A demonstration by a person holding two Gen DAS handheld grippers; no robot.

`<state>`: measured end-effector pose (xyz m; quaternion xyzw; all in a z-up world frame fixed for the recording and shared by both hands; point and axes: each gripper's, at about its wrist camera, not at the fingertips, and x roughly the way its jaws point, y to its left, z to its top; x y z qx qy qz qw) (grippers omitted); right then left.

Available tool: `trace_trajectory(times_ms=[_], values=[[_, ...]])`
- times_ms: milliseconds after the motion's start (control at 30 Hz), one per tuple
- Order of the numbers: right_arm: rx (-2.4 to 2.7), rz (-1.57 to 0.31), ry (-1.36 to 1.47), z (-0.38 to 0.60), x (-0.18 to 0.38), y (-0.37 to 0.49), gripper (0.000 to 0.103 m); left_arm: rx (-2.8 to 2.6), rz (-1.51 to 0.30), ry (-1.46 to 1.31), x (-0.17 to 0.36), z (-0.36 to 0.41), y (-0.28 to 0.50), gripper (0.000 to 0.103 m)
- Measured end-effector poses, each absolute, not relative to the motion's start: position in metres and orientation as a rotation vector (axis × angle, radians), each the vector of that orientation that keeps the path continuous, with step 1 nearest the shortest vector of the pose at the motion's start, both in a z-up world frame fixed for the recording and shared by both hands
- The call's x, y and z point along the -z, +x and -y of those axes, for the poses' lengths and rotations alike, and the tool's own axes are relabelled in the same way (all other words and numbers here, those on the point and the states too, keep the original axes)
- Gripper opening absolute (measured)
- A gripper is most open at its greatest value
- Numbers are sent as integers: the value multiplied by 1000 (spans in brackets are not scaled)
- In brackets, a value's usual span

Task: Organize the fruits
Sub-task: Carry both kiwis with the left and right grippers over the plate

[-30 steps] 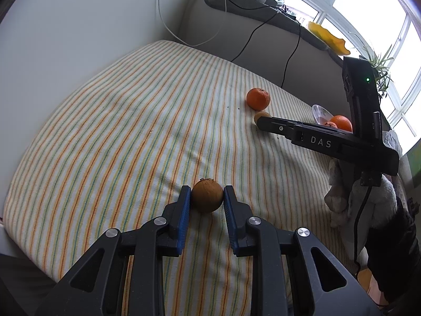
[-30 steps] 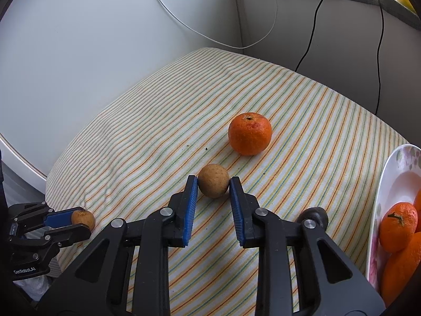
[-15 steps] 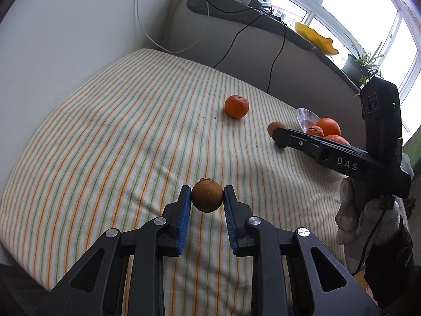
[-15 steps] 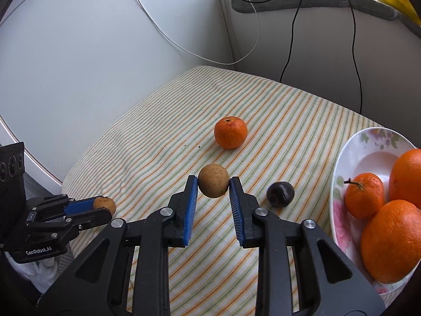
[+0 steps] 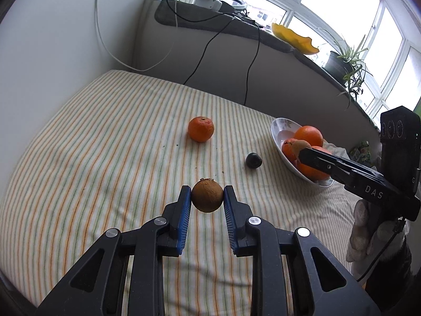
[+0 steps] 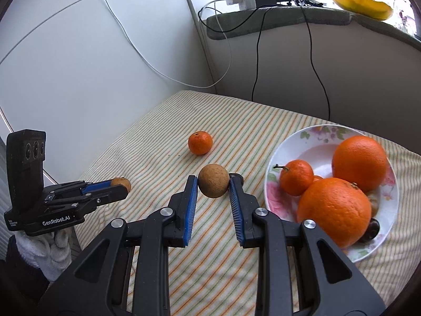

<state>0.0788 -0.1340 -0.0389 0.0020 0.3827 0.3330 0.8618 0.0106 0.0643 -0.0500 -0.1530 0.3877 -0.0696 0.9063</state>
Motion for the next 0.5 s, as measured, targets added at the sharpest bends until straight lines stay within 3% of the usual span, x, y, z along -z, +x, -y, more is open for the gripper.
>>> trace_trajectory(times_ms=[500], values=[[-522,-765,79,222,26,88,26,269,-784,-255,37,-15,62,23]])
